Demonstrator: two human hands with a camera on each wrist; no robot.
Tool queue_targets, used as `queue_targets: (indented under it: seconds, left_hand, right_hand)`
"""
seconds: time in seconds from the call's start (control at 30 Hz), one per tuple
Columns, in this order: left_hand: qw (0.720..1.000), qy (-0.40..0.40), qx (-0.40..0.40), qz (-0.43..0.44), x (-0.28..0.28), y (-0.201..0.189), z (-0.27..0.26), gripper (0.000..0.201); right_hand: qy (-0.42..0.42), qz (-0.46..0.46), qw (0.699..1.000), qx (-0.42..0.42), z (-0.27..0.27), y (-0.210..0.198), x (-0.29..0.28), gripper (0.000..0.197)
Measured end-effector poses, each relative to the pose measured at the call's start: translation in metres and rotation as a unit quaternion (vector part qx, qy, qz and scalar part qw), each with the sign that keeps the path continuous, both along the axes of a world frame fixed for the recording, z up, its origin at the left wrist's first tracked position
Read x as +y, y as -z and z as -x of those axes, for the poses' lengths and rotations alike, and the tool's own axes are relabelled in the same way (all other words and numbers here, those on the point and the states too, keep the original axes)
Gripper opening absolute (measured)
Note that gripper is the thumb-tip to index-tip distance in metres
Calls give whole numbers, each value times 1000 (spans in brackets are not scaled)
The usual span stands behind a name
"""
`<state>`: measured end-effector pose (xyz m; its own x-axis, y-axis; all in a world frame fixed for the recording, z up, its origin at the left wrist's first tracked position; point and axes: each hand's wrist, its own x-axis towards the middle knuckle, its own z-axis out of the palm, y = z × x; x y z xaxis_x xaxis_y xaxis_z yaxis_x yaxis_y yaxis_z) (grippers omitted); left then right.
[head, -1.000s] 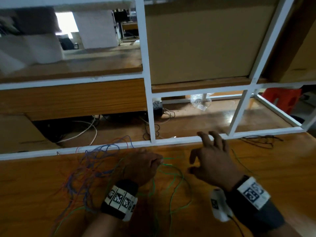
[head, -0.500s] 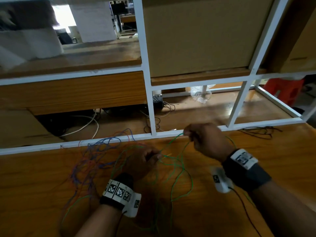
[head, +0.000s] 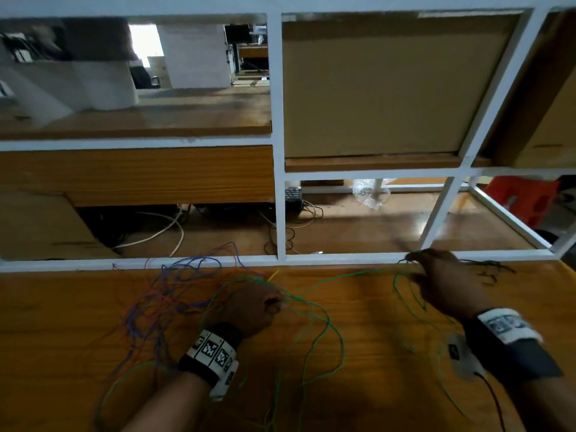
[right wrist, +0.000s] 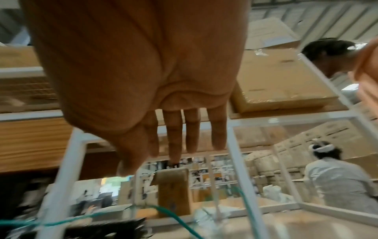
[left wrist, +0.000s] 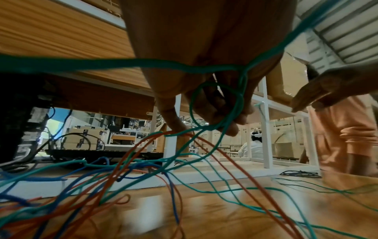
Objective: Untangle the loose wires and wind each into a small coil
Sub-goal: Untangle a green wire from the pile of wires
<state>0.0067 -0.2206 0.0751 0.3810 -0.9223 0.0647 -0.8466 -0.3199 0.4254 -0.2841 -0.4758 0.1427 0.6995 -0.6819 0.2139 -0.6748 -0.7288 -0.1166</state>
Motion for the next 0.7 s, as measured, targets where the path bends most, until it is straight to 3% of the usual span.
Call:
queue_targets:
  seconds: [0.07,0.13,0.23,0.33,0.47,0.6,0.7]
  left_hand:
    - [1000,10,1,12,-4,6,5,45]
    - [999,37,-15,18,-10,8,16,42]
    - [995,81,-26,49,-16,4,27,24]
    - [993,84,-39,74,-12,6,25,14]
    - [992,71,-50,92,-1,17,16,28]
    - [988,22,-38,145,5,20,9,33]
    - [989,9,-25,145,2,10,11,45]
  right_hand:
    - [-65,19,998,14,-16,23,22,58]
    - [-163,-12,986,16,-43,37,60,63]
    - [-231,-77,967,80,-86,58,106,54]
    - [-250,-74,963,74,-103,60,118,35]
    - [-279,-45,959,-17,-92,27,99,43]
    - [-298,9,948,-114,-75,-33,72,36]
    - [-282,41,950,-131,-58,-57,54,21]
